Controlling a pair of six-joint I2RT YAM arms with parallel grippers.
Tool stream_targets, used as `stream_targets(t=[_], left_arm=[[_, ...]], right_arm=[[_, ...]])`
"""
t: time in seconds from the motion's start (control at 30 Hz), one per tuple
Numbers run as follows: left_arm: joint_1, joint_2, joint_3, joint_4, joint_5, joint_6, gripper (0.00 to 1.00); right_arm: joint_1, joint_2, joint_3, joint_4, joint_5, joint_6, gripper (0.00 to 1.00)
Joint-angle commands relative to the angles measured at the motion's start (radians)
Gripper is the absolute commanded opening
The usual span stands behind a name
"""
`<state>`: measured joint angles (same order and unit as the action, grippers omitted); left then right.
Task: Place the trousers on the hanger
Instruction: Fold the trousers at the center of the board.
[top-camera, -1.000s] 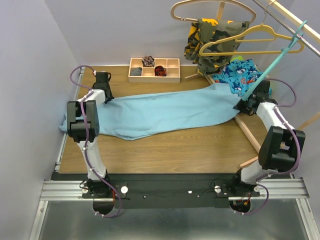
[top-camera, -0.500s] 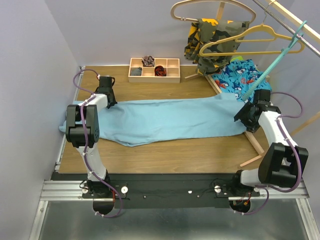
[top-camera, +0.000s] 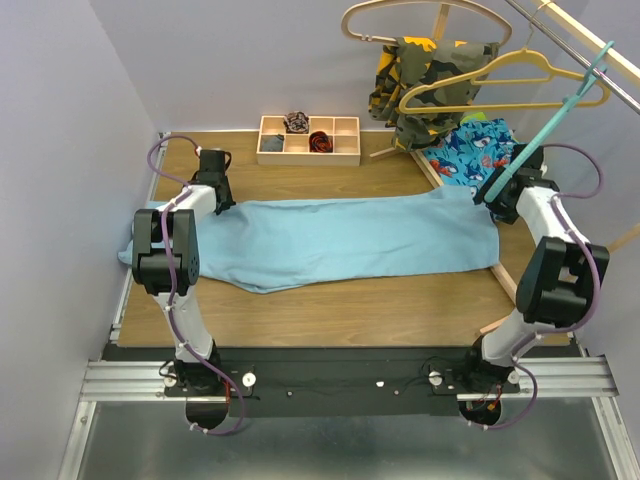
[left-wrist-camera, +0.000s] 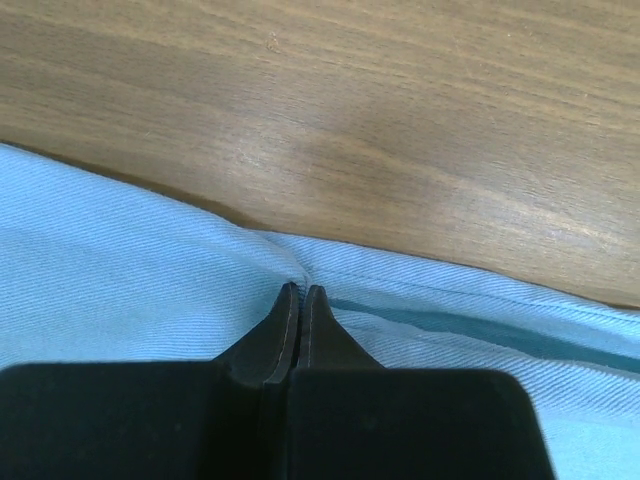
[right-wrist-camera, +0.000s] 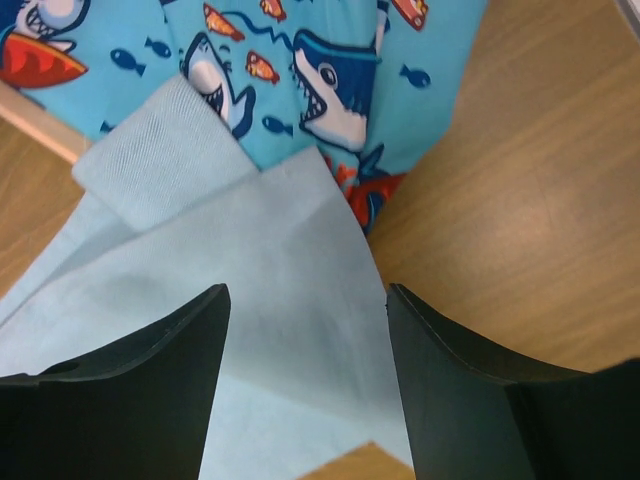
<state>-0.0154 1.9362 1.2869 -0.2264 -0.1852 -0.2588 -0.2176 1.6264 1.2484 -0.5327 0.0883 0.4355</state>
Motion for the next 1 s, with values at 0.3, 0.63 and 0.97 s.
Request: stream_targets(t=[0.3,0.63,0.97], left_arm=[[-0.017,-0.002,0.035,-0.024,0.026,-0.007,0.00],[-0.021,0.000,0.015,-0.022,0.023,-0.008,0.00],[-0.023,-0.011,0.017,-0.025,0.012,-0.007,0.00]], right_arm=[[-0.032,0.205,0.082,0.097,-0.033,-0.037,0.58],[-0.032,0.191,0.069,0.117,-0.061,-0.055,0.36],[-0.032,0.159,0.077,0.120,-0.041,-0.079,0.01]])
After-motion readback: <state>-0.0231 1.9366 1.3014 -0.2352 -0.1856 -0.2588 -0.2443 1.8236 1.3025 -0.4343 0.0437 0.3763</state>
